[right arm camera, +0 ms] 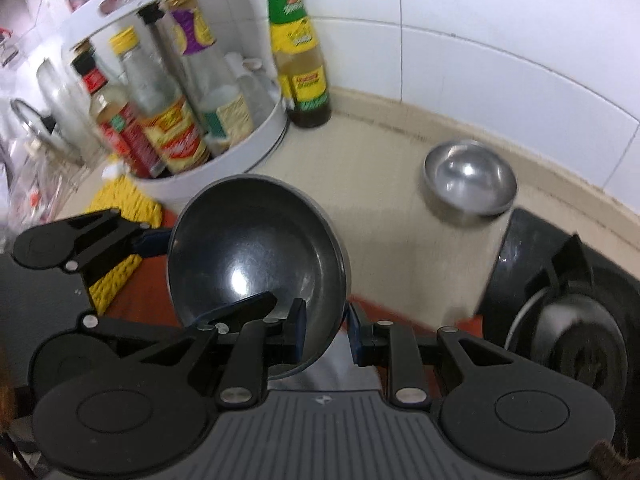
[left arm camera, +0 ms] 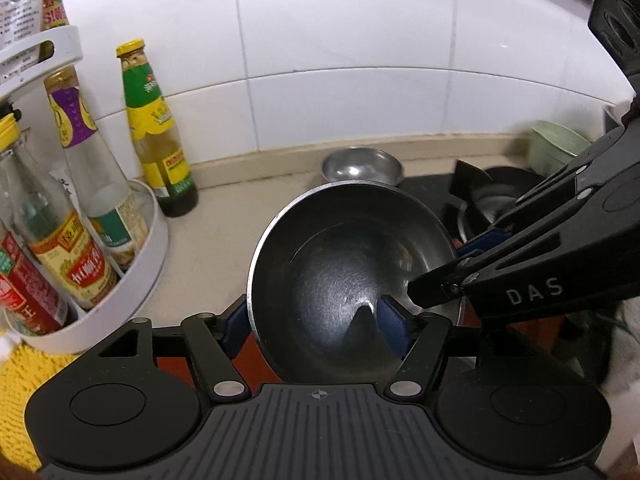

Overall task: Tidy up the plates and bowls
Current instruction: 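Lift the second steel bowl and carry it with both tools to the plates, then lower the second bowl into the first bowl and open both tools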

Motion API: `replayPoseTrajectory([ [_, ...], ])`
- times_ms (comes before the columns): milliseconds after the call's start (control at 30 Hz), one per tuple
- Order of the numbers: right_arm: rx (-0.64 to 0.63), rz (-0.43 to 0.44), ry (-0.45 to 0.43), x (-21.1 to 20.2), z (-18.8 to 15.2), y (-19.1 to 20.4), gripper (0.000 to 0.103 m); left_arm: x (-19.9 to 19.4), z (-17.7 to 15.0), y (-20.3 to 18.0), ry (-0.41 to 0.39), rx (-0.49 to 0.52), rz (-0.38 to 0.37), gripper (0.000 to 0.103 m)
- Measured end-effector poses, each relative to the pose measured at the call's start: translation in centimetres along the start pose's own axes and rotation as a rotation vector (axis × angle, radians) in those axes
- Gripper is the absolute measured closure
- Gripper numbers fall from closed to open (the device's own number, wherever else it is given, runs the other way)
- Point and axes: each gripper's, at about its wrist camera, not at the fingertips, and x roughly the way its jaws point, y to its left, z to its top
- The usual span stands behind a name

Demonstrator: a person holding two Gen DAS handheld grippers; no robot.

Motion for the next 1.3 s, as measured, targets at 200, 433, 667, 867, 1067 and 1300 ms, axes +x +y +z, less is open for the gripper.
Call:
replayPoseTrajectory([
  [200,0.018,-0.015,0.068,-0.3,-3.4,1.3,0.082,-0.7,-2.8,-1.4,0.055,0.052,-0.052,0.031],
  [433,0.042,-0.034,0.116,0.9,-5.6,1.5,0.082,0.2,-4.8,-1.4,0.112,0.056,-0.081,0.039],
  [667,0.09,0.007,0.149,2.5,-6.4,0.5,0.079,1.7,-5.7,-1.3,0.149,0.047,-0.093,0.034],
  [867,0.174,0.083,0.147,3.1,-6.0,-0.8,0.077,2.3,-4.9,-0.6,0.149,0.009,-0.062,0.032],
  [1067,0.174,0.094,0.06,2.5,-2.8,-1.9,0.077,2.9,-1.1,-0.1,0.063,0.0,-0.005,0.035],
  [1300,0.138,0.111,0.063,4.0,0.5,-3.5,0.079,5.1,0.1,1.2,0.085,-0.023,-0.038,0.035],
])
